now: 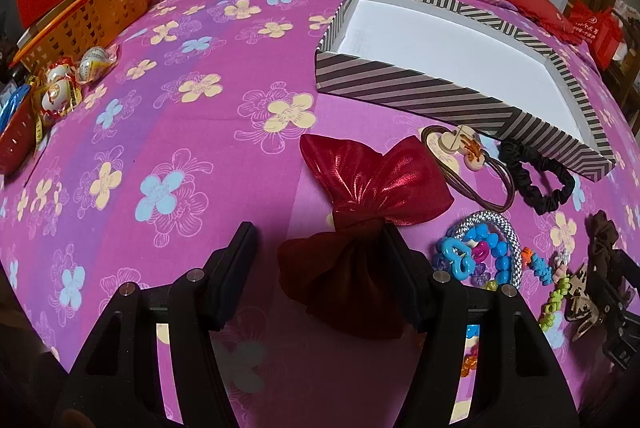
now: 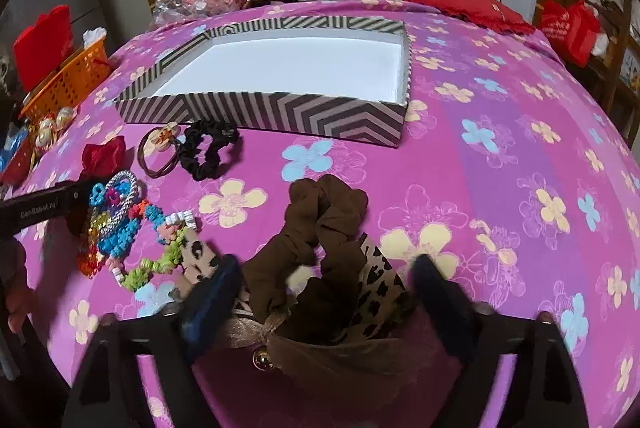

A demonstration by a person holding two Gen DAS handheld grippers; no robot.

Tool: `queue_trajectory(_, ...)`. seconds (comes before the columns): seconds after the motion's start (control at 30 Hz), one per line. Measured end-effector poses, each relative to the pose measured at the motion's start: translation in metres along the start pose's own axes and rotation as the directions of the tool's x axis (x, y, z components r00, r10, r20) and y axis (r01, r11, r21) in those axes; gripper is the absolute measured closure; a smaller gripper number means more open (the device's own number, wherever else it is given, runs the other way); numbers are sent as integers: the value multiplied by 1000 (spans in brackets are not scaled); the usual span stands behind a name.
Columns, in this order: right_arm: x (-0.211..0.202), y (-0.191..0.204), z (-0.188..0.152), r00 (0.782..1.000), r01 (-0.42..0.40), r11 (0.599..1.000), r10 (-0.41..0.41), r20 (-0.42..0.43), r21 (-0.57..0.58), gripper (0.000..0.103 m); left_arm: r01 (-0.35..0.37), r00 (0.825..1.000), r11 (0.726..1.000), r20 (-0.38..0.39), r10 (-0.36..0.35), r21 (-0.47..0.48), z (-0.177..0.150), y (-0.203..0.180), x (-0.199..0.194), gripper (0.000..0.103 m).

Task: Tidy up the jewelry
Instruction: 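Grasp the red bow with left tool while right tool grasps the brown scrunchie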

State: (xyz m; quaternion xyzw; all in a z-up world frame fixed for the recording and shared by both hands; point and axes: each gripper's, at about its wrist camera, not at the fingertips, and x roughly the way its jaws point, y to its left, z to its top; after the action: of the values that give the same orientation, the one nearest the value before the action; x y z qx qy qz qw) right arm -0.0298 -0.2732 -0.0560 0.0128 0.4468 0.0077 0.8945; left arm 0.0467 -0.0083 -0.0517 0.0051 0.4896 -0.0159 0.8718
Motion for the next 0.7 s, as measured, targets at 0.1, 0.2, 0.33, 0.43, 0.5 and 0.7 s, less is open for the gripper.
queue_trajectory(0.1,-3,3,0,1000,-23,1000,23,7,-18,60,5,1000,1000,5,-5,2,-1,0,-1,45)
queue_trajectory(0.2,-6,1,1,997,-77,997,76,9,10,70,18,1000,1000,16,-18,0,-4,3,-6,81)
queue_trajectory(0.33,-15,-4,5,990,-143,989,142,25,46,78,68,998,998,-11,-68,-13,-3,11,-9,89)
queue_trajectory(0.43,-24,-4,11,986,-161,986,159,51,42,79,77,997,997,16,-76,-9,-2,14,-20,89)
queue_trajectory(0.5,-30,-2,15,984,-164,986,162,68,31,79,82,996,997,37,-82,-4,1,16,-29,89)
queue_trajectory(0.7,-43,0,32,979,-175,985,172,109,9,85,87,992,996,87,-88,17,16,14,-51,89)
